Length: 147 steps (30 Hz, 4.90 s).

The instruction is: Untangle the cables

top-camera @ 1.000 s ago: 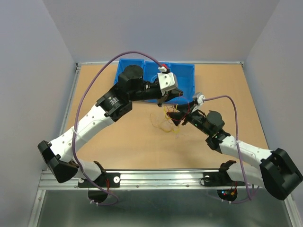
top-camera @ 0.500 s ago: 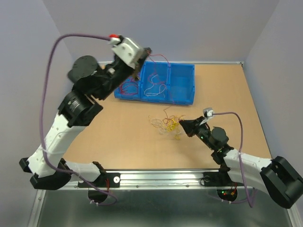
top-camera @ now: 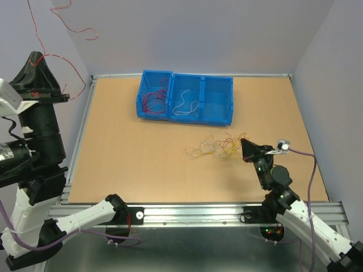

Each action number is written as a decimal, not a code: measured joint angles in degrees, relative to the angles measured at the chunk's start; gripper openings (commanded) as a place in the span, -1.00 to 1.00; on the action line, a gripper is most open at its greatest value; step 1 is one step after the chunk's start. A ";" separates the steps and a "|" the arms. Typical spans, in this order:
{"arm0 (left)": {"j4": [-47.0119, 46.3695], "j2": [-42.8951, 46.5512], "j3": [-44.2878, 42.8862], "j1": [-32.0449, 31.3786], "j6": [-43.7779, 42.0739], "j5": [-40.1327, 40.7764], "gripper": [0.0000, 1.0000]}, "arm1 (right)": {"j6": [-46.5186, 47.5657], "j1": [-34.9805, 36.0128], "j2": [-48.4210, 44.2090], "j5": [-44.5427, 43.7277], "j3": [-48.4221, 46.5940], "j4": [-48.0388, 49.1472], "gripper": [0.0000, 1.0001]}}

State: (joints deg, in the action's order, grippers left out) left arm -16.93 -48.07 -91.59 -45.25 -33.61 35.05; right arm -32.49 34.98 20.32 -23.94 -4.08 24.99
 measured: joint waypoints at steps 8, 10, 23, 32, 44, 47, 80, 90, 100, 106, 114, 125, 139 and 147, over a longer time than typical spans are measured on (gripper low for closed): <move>-0.63 -4.15 4.81 0.81 -5.38 2.91 -1.00 | -0.79 0.00 -10.27 -6.05 -0.02 -11.47 -0.76; 1.03 -5.81 5.29 1.60 -5.31 1.68 -1.00 | -0.81 0.00 -8.74 -6.03 -0.04 -12.72 -0.69; 9.09 -25.46 10.01 30.95 6.51 -26.84 -1.00 | -0.68 0.00 -5.44 -5.57 -0.09 -15.65 -0.58; 10.12 -30.93 7.61 31.10 10.84 -39.67 -1.00 | -0.11 0.00 -7.50 -5.68 -0.09 -15.61 -0.56; 8.87 -36.96 3.80 31.10 12.59 -41.99 -1.00 | -0.09 0.00 -6.47 -5.53 -0.09 -15.63 -0.56; 8.41 -38.45 3.80 31.10 12.55 -41.86 -1.00 | -0.07 0.00 -6.47 -5.51 -0.09 -15.63 -0.56; 29.22 -78.14 -20.00 31.12 11.93 -33.03 -1.00 | 0.11 0.00 -6.40 -4.55 -0.09 -15.63 -0.56; 37.66 -82.82 -22.77 31.10 12.39 -32.00 -0.04 | 0.09 0.00 -5.27 -4.55 -0.09 -15.58 -0.56; 38.10 -71.52 -20.04 31.10 13.14 -31.65 0.38 | 0.17 0.00 -3.89 -3.13 -0.09 -15.58 -0.56; 33.18 -57.81 -10.71 28.15 13.77 -29.29 0.43 | 0.70 0.00 -0.61 -0.26 -0.09 -15.02 -0.56; 26.12 -50.71 4.50 19.21 11.50 -36.96 0.50 | 0.98 0.00 1.03 3.39 -0.09 -12.50 -0.56; 10.75 -40.87 29.49 2.69 1.40 -57.57 0.60 | 0.07 0.00 -1.55 4.90 -0.20 -12.87 -0.56; 5.51 -55.36 28.39 -1.81 1.05 -55.28 0.59 | -1.55 0.00 -6.97 -3.28 -0.26 -18.29 -0.55; 4.26 -59.08 24.44 -5.46 -0.09 -50.31 0.44 | -1.57 0.00 -8.59 -4.13 -0.26 -19.54 -0.55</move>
State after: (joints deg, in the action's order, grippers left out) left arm -12.67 -107.15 -67.16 -50.72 -33.69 -15.27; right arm -34.06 34.98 11.73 -28.08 -4.34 5.45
